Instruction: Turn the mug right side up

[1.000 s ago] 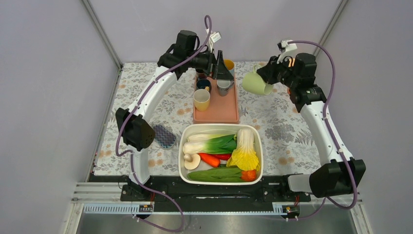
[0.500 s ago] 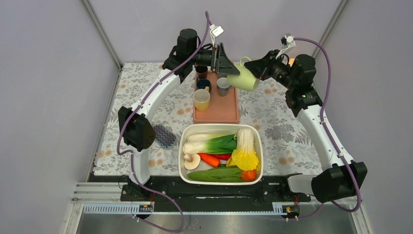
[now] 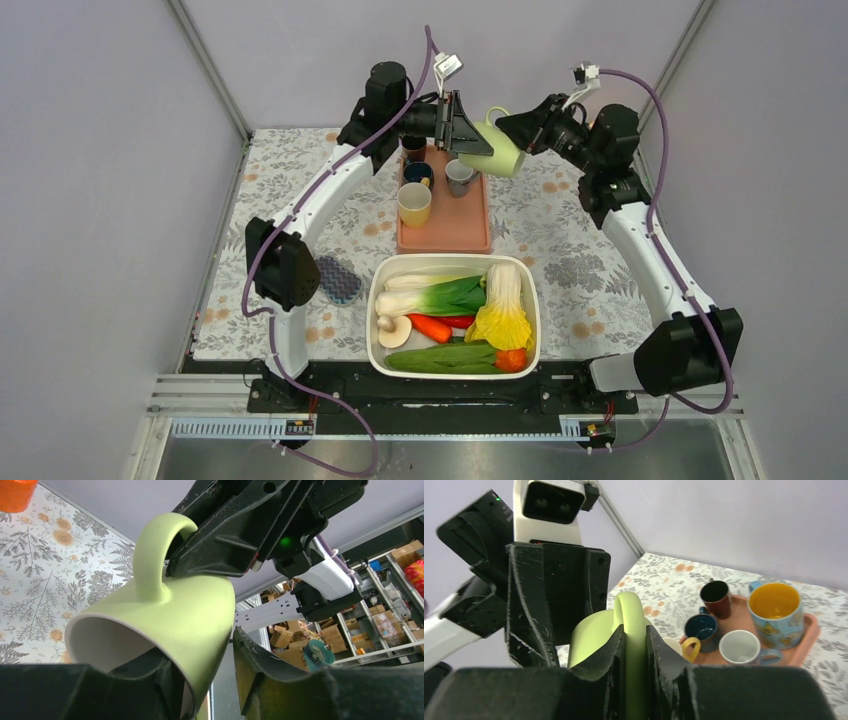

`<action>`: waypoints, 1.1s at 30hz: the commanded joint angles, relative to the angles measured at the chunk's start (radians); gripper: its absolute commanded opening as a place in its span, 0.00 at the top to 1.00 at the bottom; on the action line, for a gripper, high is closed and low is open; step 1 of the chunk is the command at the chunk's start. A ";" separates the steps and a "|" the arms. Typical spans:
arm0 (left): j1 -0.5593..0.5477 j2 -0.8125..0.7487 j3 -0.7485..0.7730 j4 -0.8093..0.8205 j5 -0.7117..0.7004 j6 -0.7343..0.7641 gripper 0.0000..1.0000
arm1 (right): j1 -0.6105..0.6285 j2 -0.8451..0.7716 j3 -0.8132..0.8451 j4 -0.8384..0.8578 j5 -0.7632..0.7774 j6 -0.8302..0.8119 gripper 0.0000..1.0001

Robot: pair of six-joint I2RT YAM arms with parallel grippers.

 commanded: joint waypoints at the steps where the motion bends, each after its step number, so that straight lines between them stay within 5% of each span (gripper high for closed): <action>1: -0.012 -0.051 0.038 0.150 0.059 -0.085 0.65 | 0.009 0.013 0.051 0.217 -0.010 0.097 1.00; 6: -0.012 -0.045 0.058 0.242 0.082 -0.155 1.00 | 0.010 0.052 0.063 0.258 -0.032 0.132 1.00; 10: -0.004 -0.045 0.083 0.075 0.041 -0.050 1.00 | 0.013 0.062 0.012 0.262 -0.030 0.135 1.00; 14: -0.003 -0.027 0.200 -0.392 -0.126 0.358 1.00 | 0.013 0.060 -0.044 0.148 0.023 0.077 0.46; 19: -0.008 -0.014 0.221 -0.641 -0.332 0.663 1.00 | 0.013 0.052 -0.099 0.040 0.114 0.004 0.03; 33: -0.137 0.126 0.124 -0.744 -0.893 1.154 1.00 | 0.011 -0.003 -0.070 -0.338 0.620 -0.217 0.00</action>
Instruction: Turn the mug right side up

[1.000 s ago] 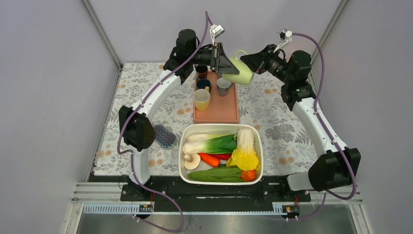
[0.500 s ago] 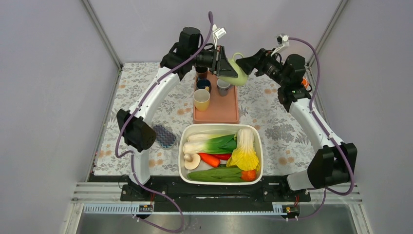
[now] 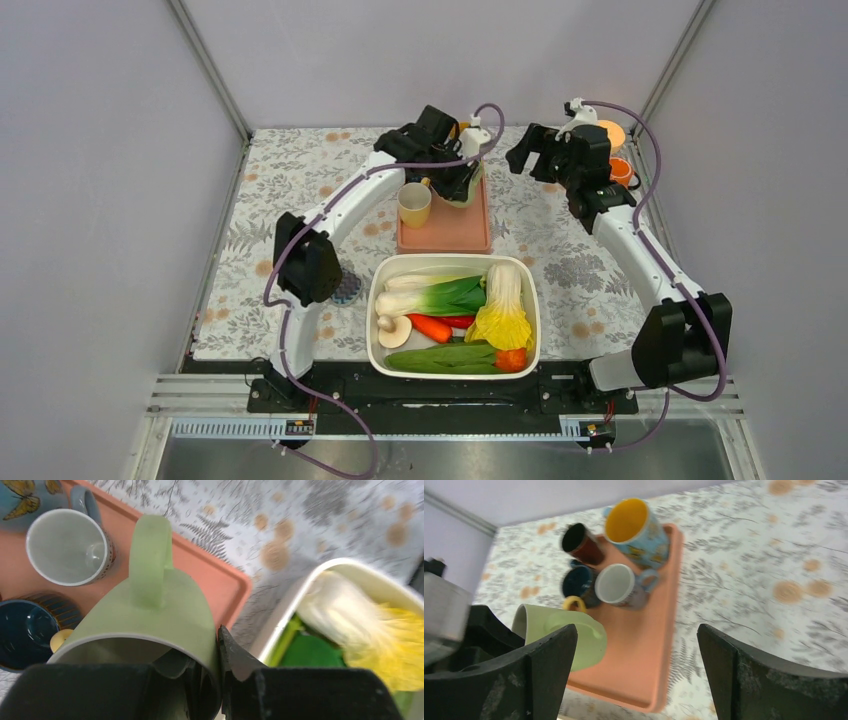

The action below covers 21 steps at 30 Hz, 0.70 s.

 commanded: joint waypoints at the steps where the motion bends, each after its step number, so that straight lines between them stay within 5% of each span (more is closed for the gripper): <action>1: -0.041 0.058 0.043 0.030 -0.213 0.182 1.00 | 0.002 -0.063 0.048 -0.143 0.257 -0.142 0.01; 7: -0.043 0.174 0.145 -0.093 -0.317 0.213 1.00 | -0.015 -0.074 0.064 -0.246 0.425 -0.225 0.01; 21: -0.044 0.210 0.106 -0.071 -0.268 0.250 1.00 | -0.066 -0.084 0.063 -0.262 0.420 -0.241 0.01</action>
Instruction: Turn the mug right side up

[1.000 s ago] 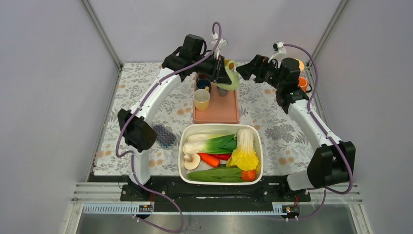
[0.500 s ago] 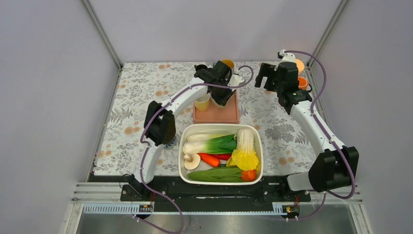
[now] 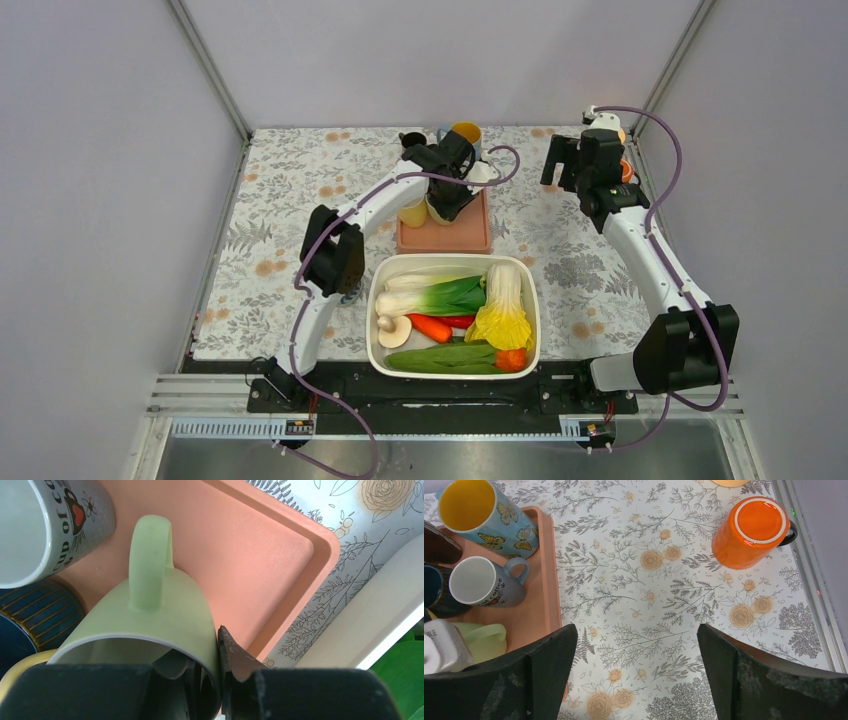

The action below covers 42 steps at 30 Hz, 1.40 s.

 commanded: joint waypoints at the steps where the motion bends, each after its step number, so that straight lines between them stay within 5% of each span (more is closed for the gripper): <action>1: 0.001 -0.015 0.050 0.052 0.023 0.031 1.00 | -0.009 -0.042 0.039 0.012 0.029 -0.027 0.01; 42: -0.002 0.162 0.206 0.116 -0.040 0.168 1.00 | -0.023 -0.059 0.045 0.009 0.018 -0.099 0.01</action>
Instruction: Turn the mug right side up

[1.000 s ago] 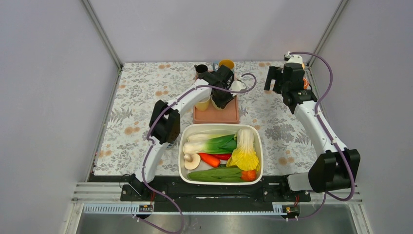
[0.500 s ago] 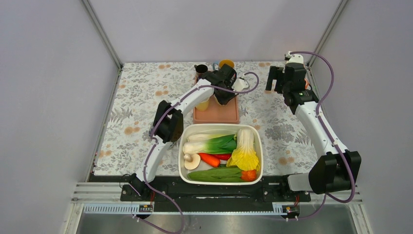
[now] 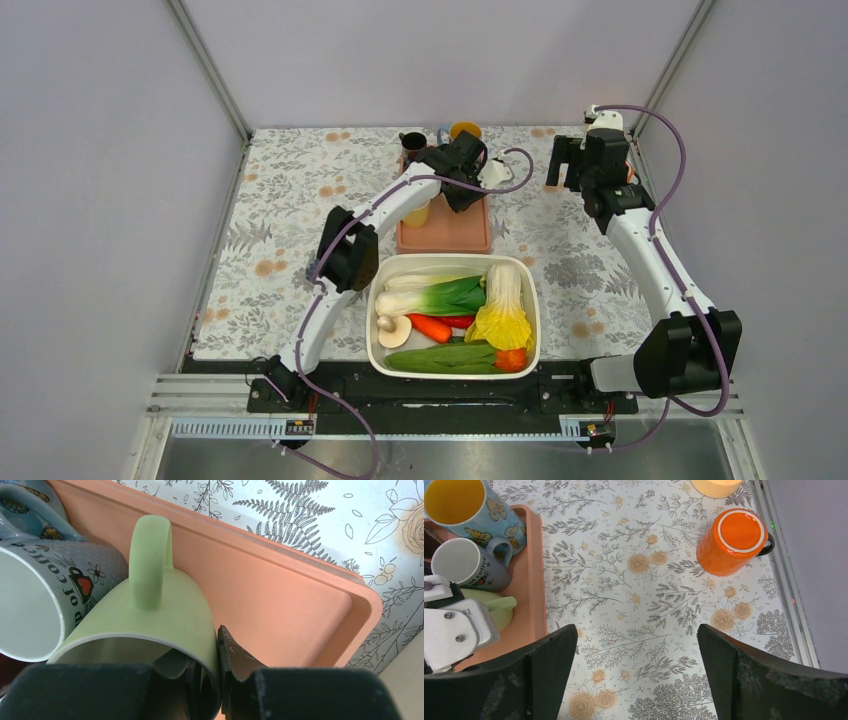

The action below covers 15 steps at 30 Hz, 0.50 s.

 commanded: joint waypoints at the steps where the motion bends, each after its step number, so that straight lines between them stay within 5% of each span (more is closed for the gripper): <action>1: 0.013 0.006 0.028 0.024 0.025 0.058 1.00 | -0.005 -0.039 0.043 0.018 0.014 -0.017 0.01; 11: -0.027 -0.052 -0.041 -0.050 0.110 0.140 0.99 | -0.005 -0.041 0.038 0.014 0.014 -0.017 0.01; 15: -0.027 -0.042 -0.013 -0.038 0.079 0.119 0.63 | -0.005 -0.039 0.047 -0.002 0.020 -0.021 0.01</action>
